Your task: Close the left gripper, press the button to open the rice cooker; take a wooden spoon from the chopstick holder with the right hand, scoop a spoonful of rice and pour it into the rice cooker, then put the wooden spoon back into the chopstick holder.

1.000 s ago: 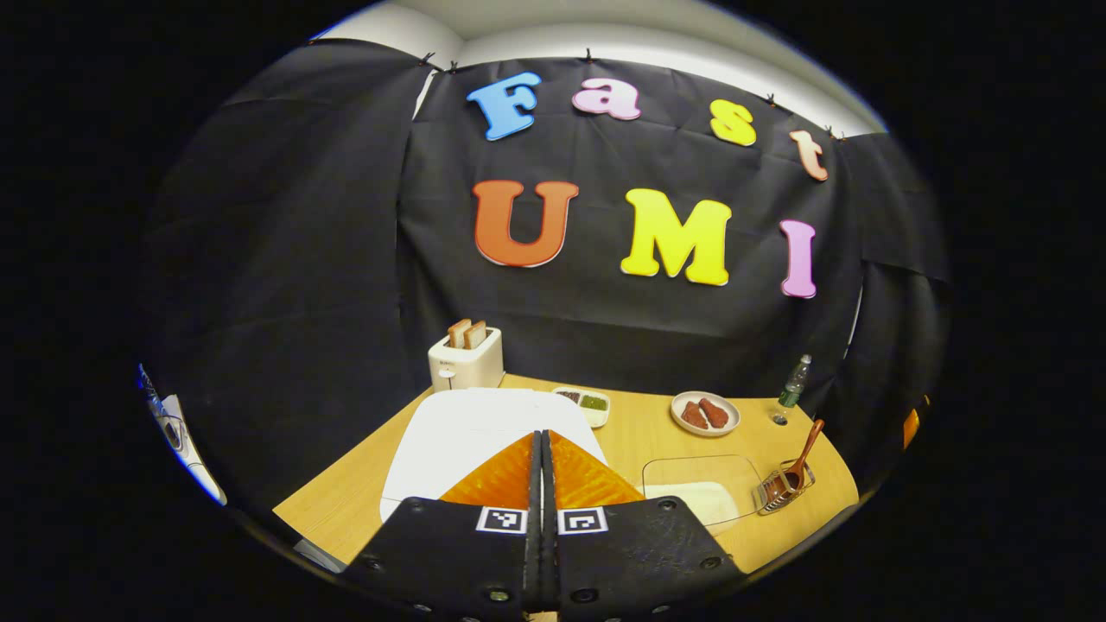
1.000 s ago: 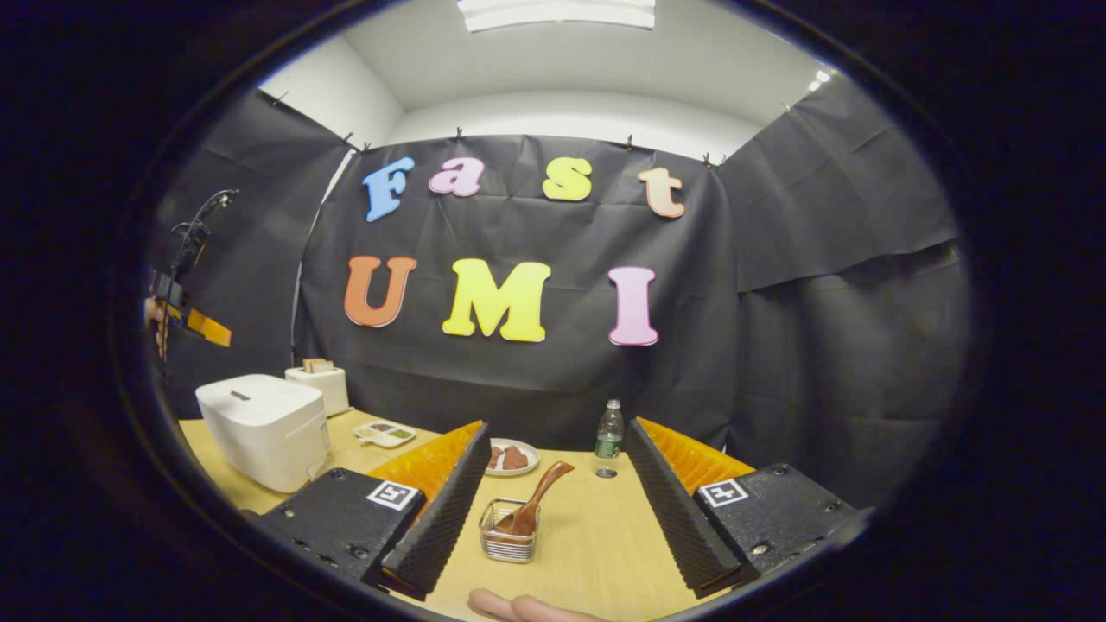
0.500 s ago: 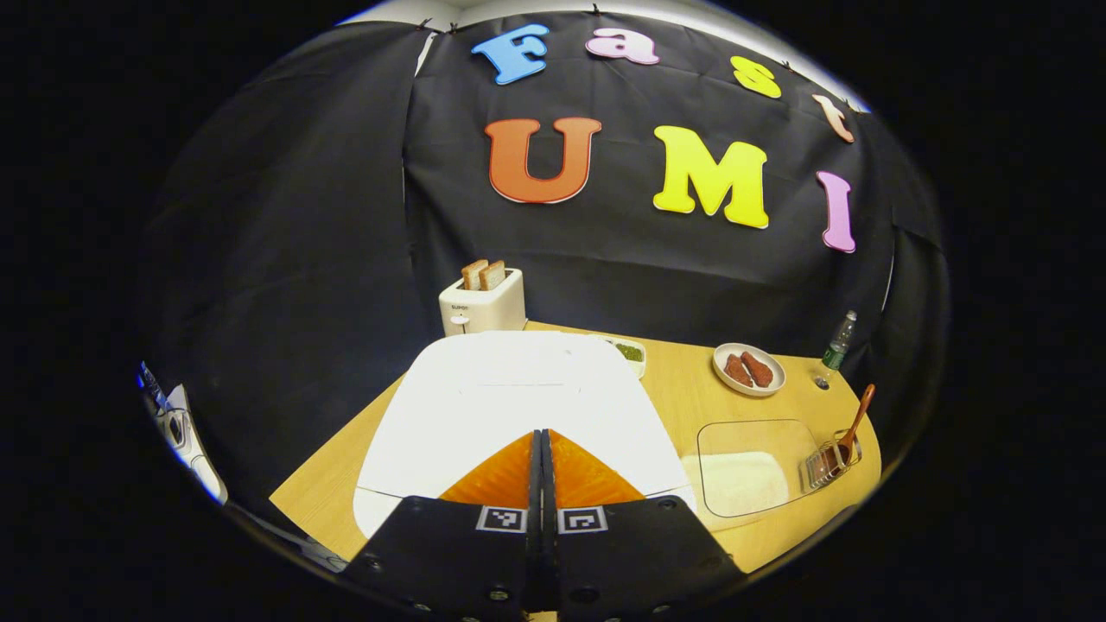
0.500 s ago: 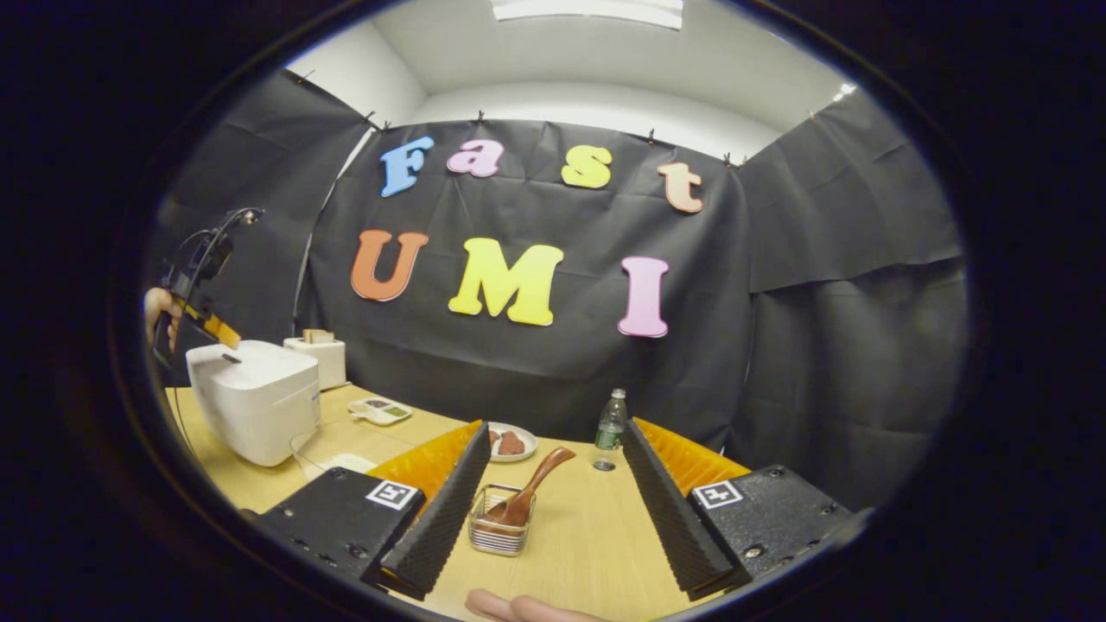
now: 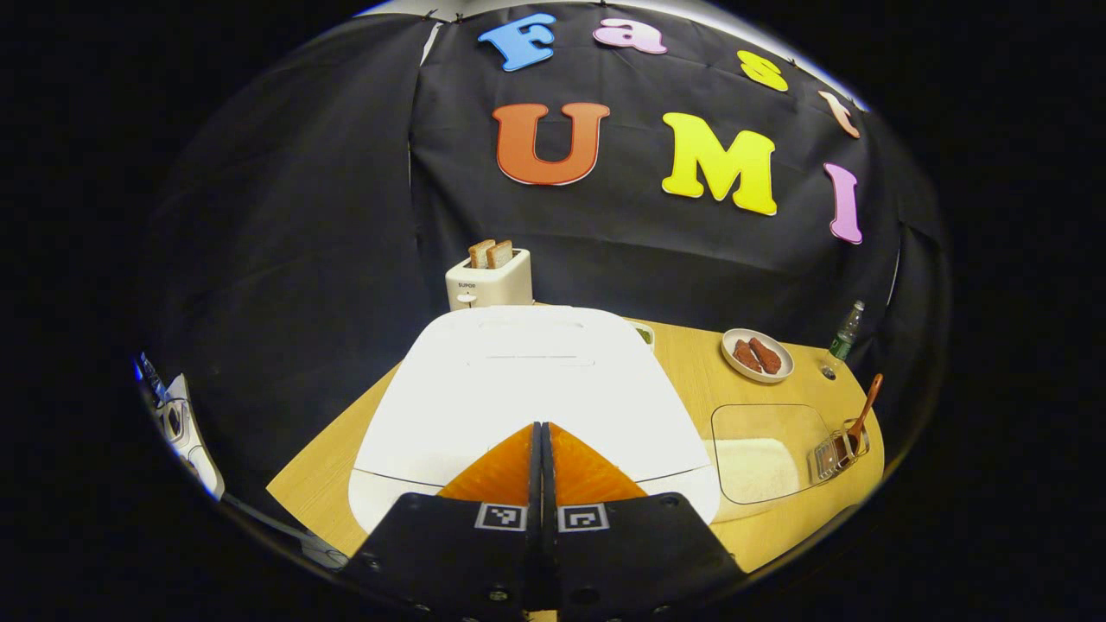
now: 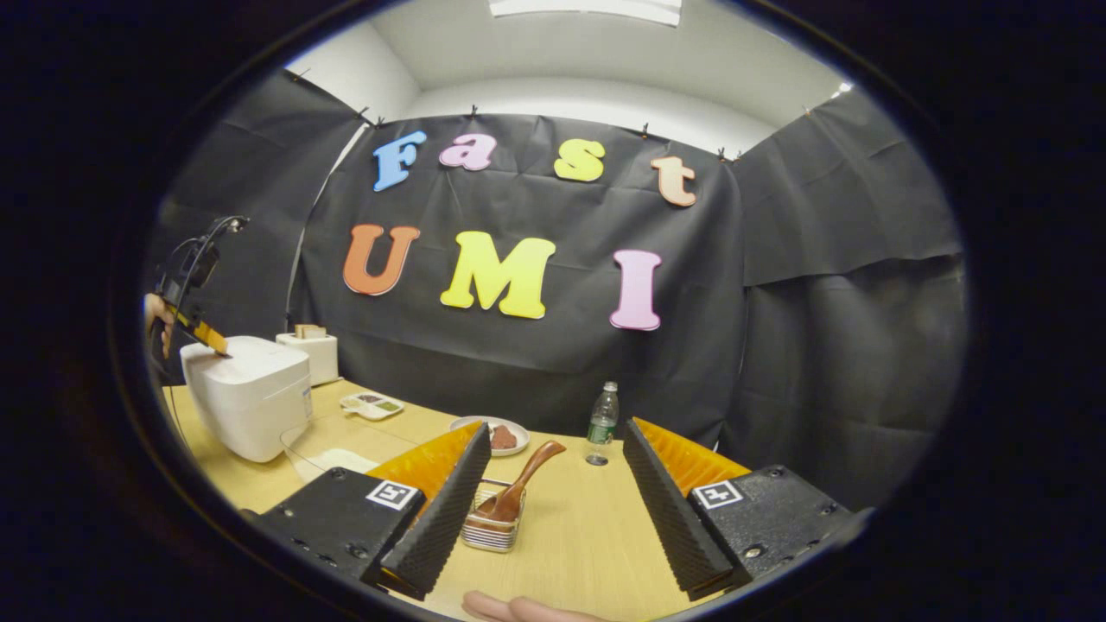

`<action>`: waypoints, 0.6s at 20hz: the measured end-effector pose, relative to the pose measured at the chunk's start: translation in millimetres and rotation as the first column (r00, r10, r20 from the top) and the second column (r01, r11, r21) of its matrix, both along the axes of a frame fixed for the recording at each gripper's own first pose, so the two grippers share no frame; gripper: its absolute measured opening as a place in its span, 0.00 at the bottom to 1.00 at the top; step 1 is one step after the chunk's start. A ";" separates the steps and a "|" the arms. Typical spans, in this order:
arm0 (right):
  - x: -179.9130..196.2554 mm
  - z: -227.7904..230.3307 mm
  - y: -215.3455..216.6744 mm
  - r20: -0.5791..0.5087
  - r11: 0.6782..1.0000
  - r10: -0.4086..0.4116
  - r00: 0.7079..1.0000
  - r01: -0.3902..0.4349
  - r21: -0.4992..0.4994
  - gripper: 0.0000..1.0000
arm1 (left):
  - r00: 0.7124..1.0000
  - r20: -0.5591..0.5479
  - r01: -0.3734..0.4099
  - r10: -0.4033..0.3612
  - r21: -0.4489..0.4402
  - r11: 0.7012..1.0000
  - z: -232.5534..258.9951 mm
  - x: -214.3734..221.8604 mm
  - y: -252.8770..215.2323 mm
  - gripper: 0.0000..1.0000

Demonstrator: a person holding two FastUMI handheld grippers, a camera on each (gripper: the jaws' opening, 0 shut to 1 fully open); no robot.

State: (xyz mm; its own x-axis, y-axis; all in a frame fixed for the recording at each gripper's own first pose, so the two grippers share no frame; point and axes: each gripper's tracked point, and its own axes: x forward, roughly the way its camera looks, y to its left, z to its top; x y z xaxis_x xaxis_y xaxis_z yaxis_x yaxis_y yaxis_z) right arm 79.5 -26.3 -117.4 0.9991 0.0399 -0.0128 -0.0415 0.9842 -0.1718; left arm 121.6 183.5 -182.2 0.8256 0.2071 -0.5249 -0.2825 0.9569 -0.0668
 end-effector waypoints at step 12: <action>8.4 -12.3 -10.7 -0.039 0.999 -0.029 0.999 0.030 0.016 1.00 | 0.990 0.139 -0.006 0.000 0.047 0.999 55.9 -6.2 9.9 0.00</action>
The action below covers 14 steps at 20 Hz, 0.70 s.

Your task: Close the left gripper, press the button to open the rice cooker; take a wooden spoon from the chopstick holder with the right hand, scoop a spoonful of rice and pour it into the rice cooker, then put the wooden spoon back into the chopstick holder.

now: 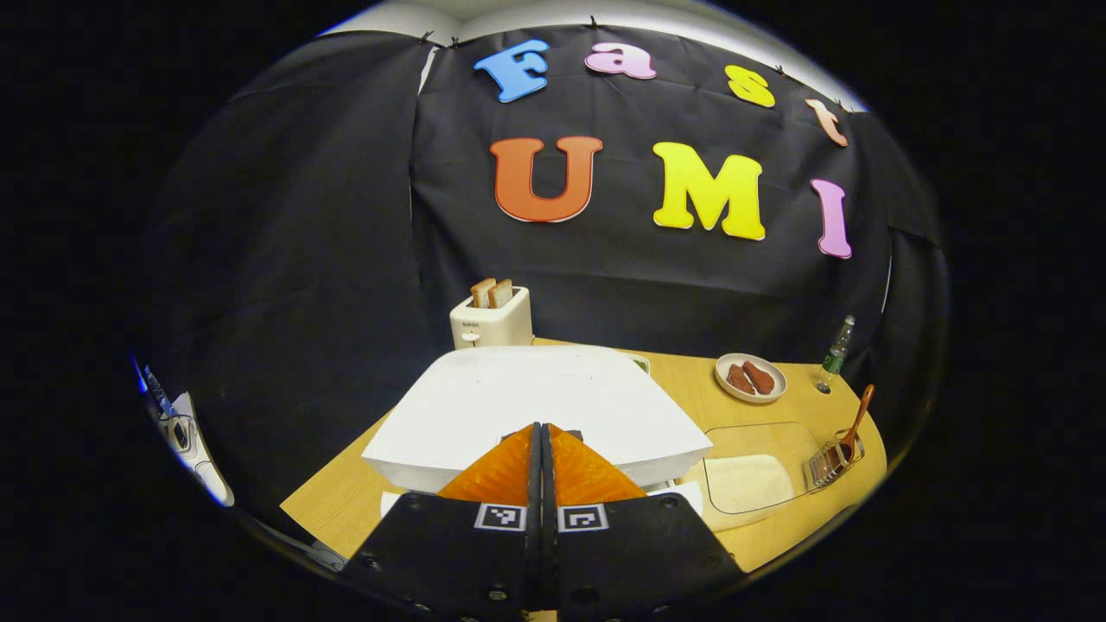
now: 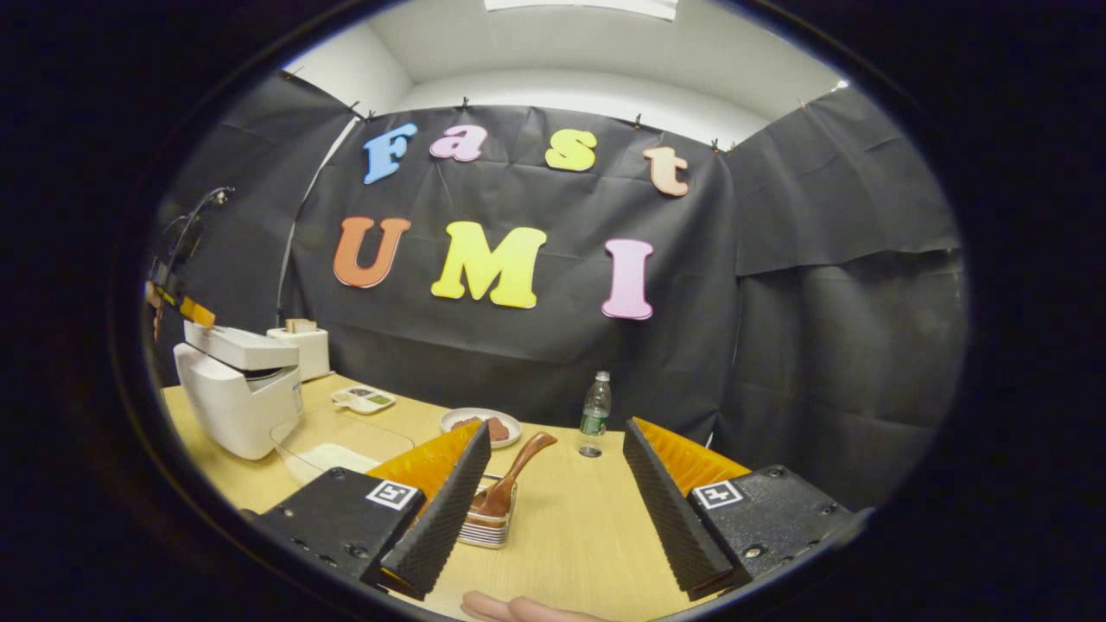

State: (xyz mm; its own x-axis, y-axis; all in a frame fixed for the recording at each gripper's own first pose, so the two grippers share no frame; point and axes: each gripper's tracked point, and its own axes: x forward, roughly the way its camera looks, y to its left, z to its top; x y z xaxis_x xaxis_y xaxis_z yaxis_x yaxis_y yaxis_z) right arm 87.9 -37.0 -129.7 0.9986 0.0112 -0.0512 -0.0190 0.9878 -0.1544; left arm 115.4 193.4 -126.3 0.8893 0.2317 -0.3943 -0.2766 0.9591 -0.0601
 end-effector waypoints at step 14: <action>59.5 -66.6 17.6 -0.133 0.980 0.111 0.985 -0.087 0.178 0.99 | 0.967 0.252 0.021 -0.030 0.037 0.999 79.6 -96.8 -37.6 0.89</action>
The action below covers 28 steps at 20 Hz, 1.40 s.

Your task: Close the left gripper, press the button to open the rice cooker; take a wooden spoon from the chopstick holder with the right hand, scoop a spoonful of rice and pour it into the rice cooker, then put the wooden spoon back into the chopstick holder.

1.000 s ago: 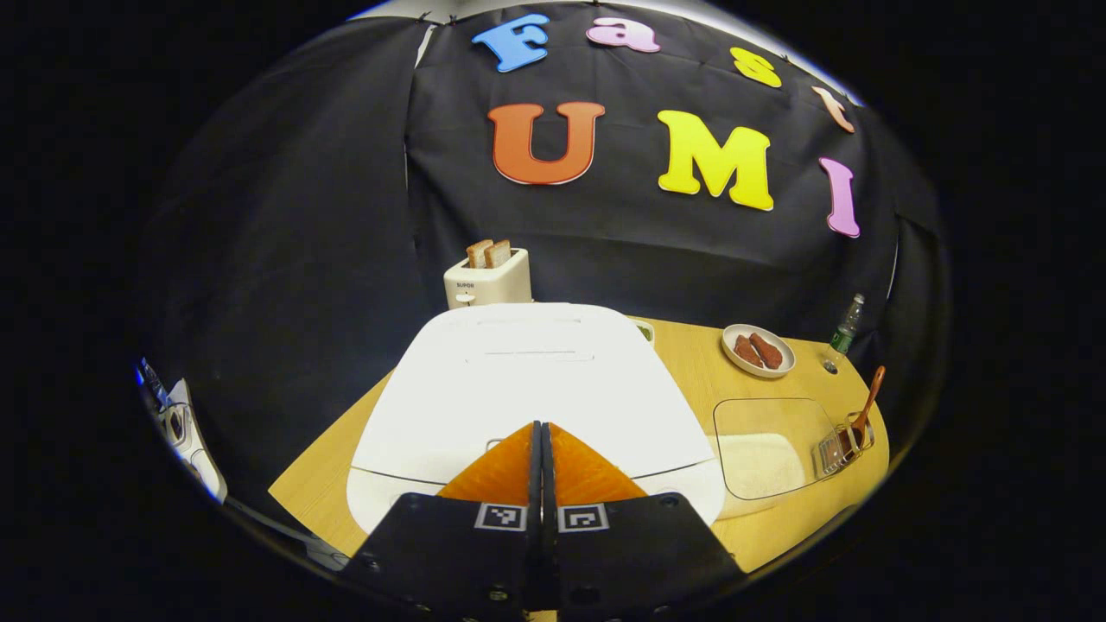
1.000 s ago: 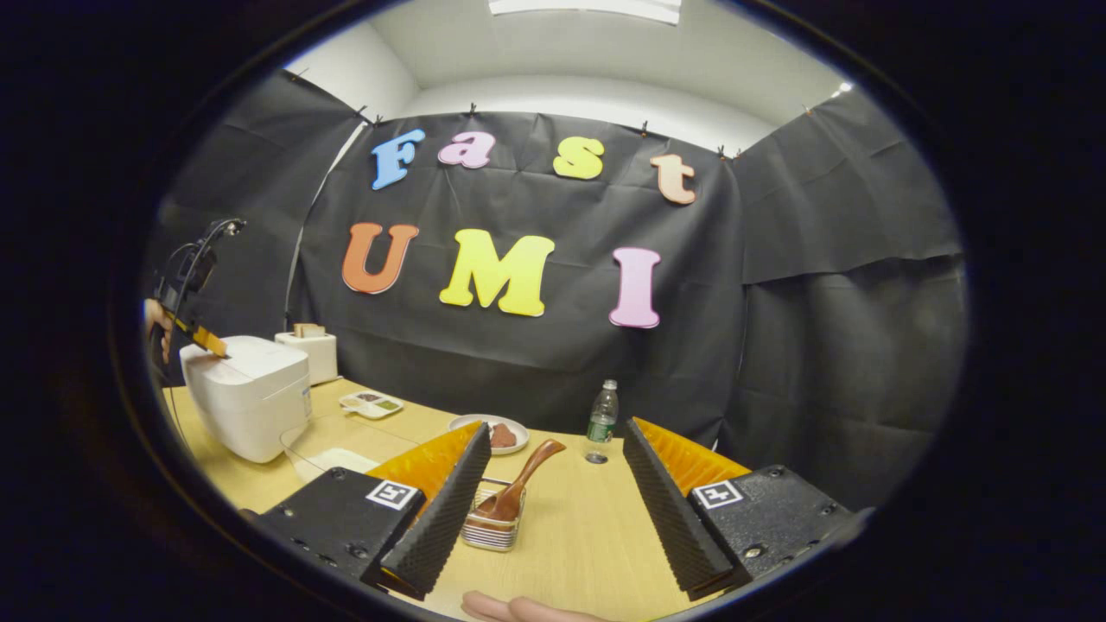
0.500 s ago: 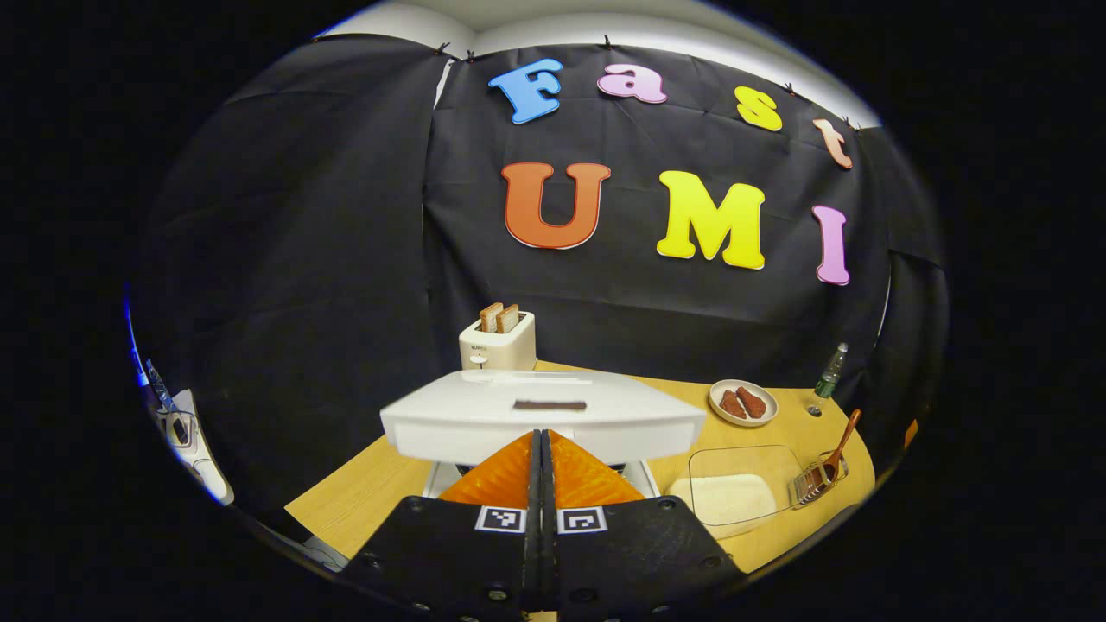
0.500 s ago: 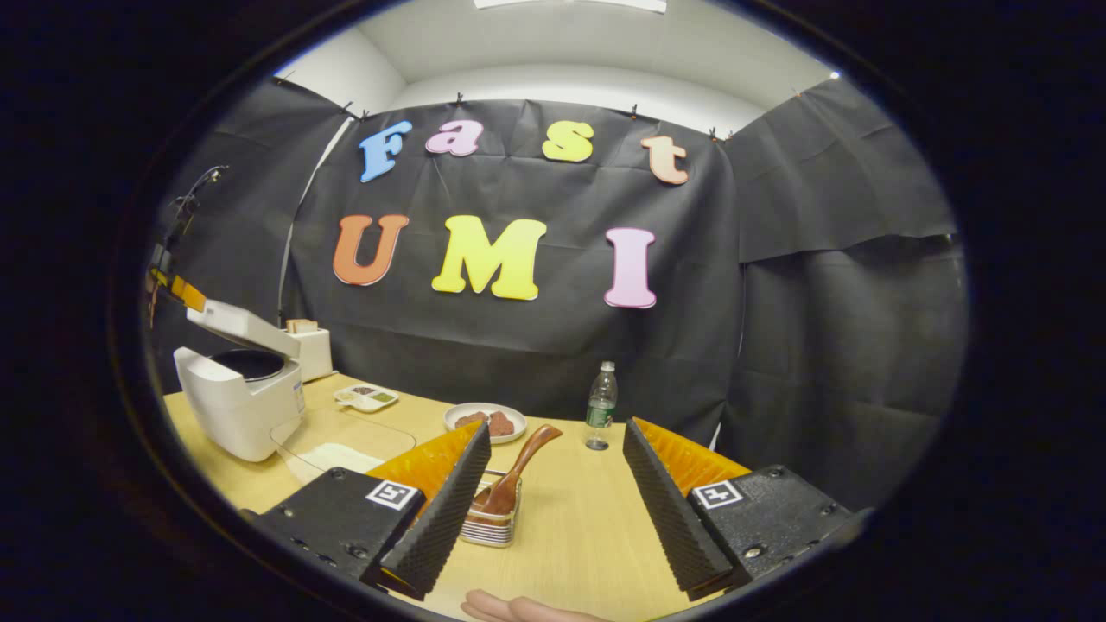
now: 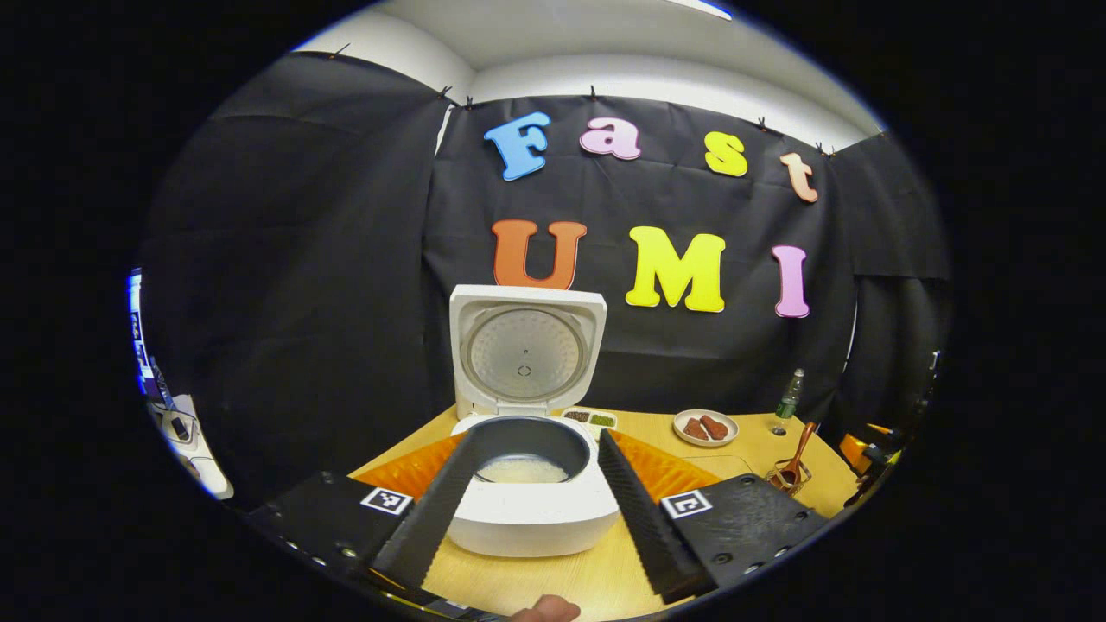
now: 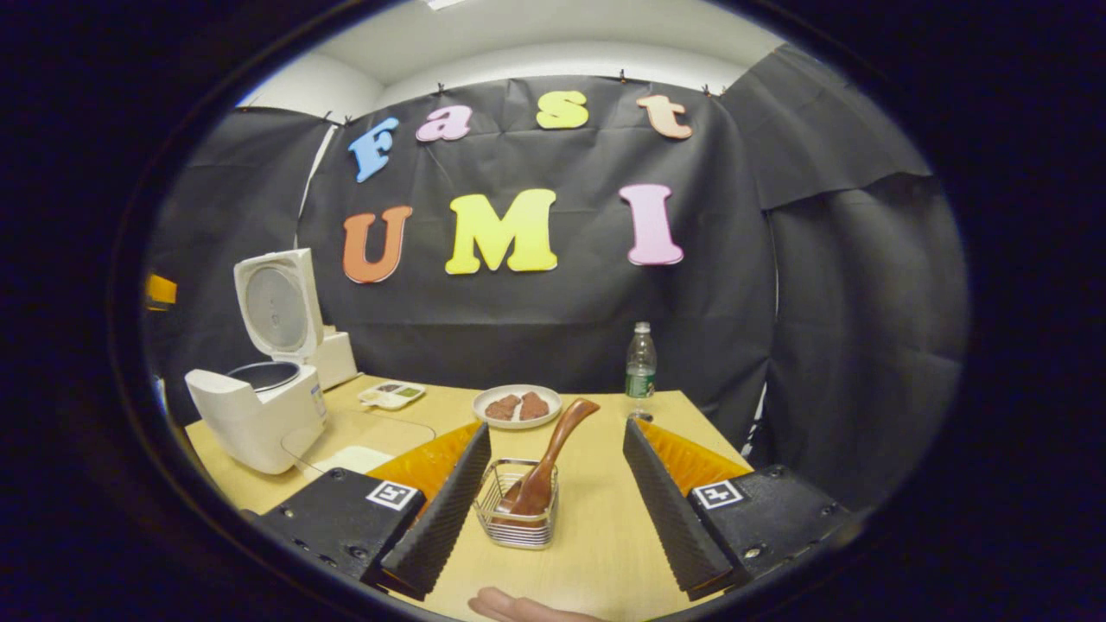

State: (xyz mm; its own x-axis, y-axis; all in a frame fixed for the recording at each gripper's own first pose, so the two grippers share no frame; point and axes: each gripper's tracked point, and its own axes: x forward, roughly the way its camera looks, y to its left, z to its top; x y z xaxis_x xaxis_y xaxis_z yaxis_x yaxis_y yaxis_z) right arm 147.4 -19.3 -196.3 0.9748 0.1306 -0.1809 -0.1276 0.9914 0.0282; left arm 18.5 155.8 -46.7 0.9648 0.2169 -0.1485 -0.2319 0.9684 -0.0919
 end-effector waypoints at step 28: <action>137.0 -106.5 30.2 -0.390 0.939 0.056 0.919 0.084 0.333 0.22 | 0.990 0.092 0.103 -0.111 0.086 0.991 -22.9 -85.4 -58.7 0.97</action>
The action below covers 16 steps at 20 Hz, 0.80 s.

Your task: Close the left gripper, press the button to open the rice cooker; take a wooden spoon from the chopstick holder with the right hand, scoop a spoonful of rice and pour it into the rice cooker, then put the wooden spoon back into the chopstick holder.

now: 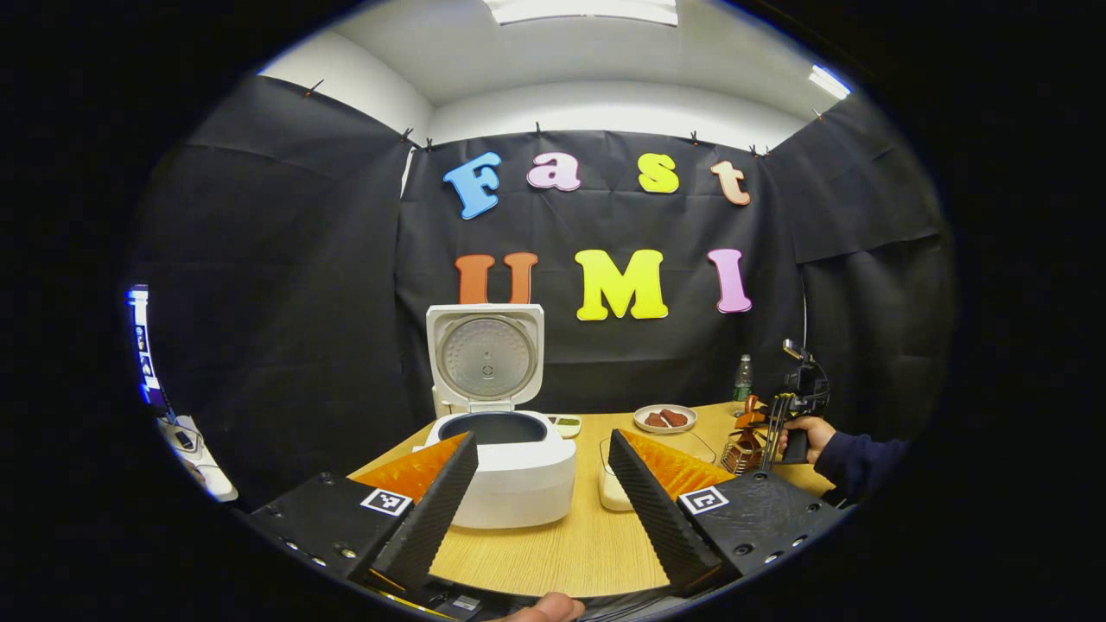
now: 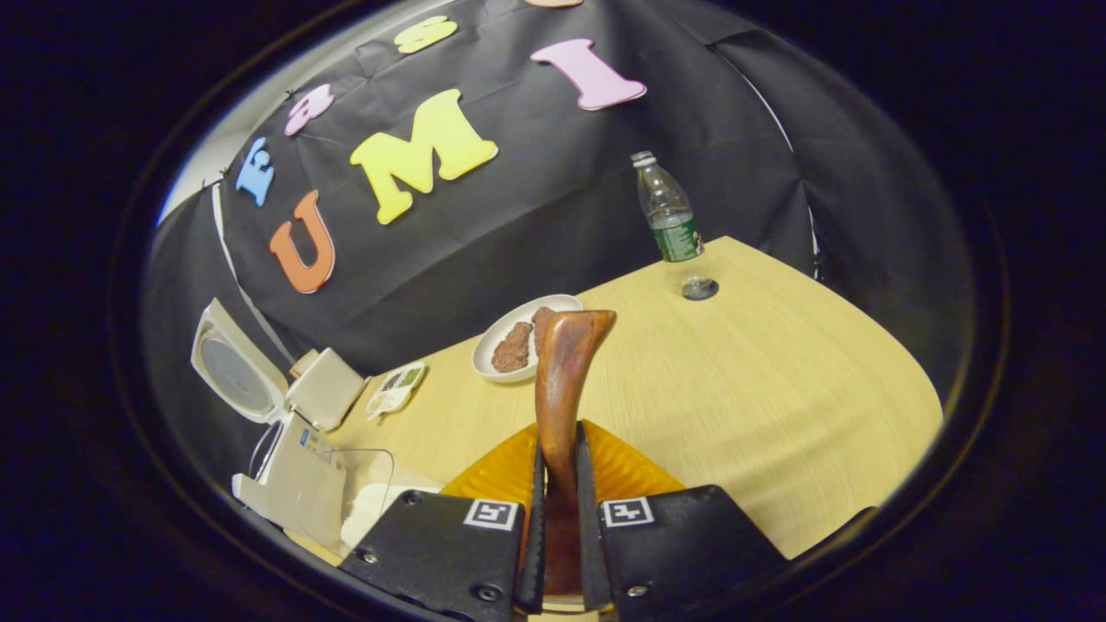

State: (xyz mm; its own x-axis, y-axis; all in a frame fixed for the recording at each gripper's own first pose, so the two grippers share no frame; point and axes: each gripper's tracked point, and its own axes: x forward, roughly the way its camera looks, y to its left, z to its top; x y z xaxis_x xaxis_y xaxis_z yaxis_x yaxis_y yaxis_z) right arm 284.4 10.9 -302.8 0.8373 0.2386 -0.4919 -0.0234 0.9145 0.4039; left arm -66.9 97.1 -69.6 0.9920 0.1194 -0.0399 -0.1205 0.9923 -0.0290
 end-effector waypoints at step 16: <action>-43.3 94.6 -0.4 0.216 0.976 0.001 0.976 0.046 -0.212 0.11 | 1.000 0.013 -0.009 0.009 -0.026 1.000 -2.4 -28.2 20.9 0.97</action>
